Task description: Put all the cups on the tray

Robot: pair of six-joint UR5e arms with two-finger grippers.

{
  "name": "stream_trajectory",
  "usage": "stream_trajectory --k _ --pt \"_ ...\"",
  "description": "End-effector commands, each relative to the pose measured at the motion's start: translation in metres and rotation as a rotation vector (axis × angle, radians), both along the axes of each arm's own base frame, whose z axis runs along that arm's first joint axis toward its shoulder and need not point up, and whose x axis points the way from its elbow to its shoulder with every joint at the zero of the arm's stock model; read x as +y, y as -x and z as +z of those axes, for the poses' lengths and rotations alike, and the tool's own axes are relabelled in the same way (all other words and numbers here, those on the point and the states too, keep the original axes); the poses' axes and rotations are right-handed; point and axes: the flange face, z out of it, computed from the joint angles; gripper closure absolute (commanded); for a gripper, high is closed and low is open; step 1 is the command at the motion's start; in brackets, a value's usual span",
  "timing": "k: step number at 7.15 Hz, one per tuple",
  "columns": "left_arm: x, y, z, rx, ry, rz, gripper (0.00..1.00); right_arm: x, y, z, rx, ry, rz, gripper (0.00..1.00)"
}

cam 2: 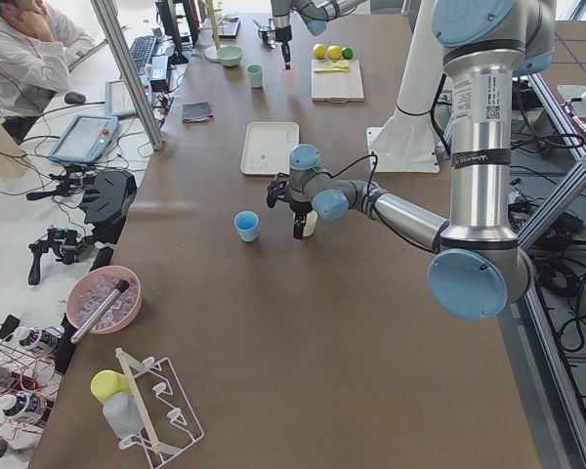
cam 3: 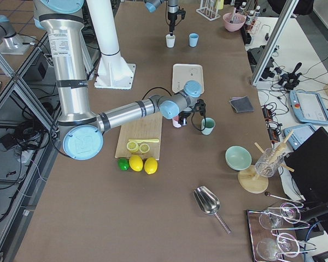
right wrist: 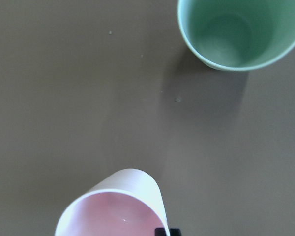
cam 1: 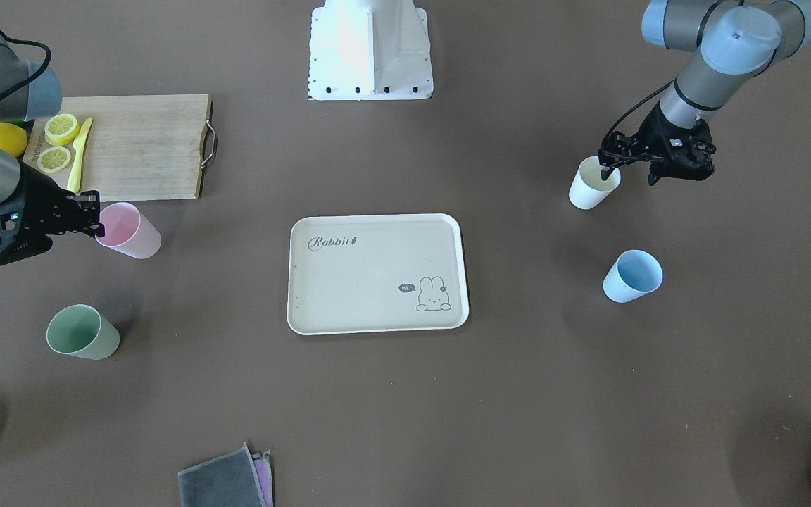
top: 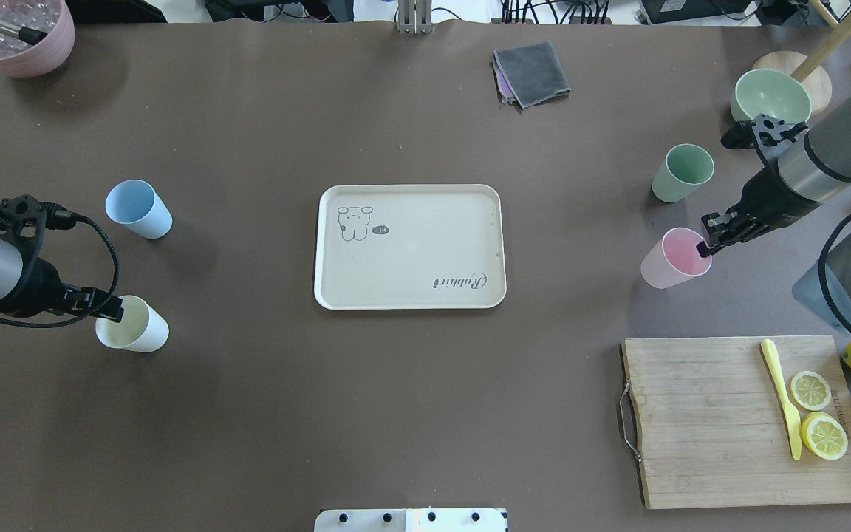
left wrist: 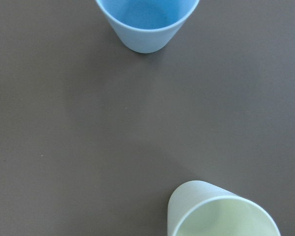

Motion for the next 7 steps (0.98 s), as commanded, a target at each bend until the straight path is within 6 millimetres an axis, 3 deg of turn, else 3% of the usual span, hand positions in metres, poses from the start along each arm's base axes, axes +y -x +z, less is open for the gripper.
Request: stream_trajectory --k 1,2,4,5,7 --pt "0.002 -0.001 0.001 0.011 0.007 0.005 0.77 -0.032 0.025 -0.074 -0.028 0.014 0.022 1.00" --pt "0.001 -0.002 -0.001 0.014 0.004 0.007 1.00 -0.035 0.047 -0.098 -0.027 0.028 0.022 1.00" --pt "-0.002 -0.005 -0.012 0.030 -0.011 0.010 1.00 -0.036 0.101 -0.147 -0.035 0.081 0.052 1.00" --pt "-0.004 -0.013 -0.029 0.076 0.001 0.041 1.00 -0.035 0.133 -0.162 -0.025 0.094 0.059 1.00" --pt "-0.029 -0.033 -0.090 0.171 0.030 0.020 1.00 -0.024 0.177 -0.186 -0.008 0.106 0.077 1.00"
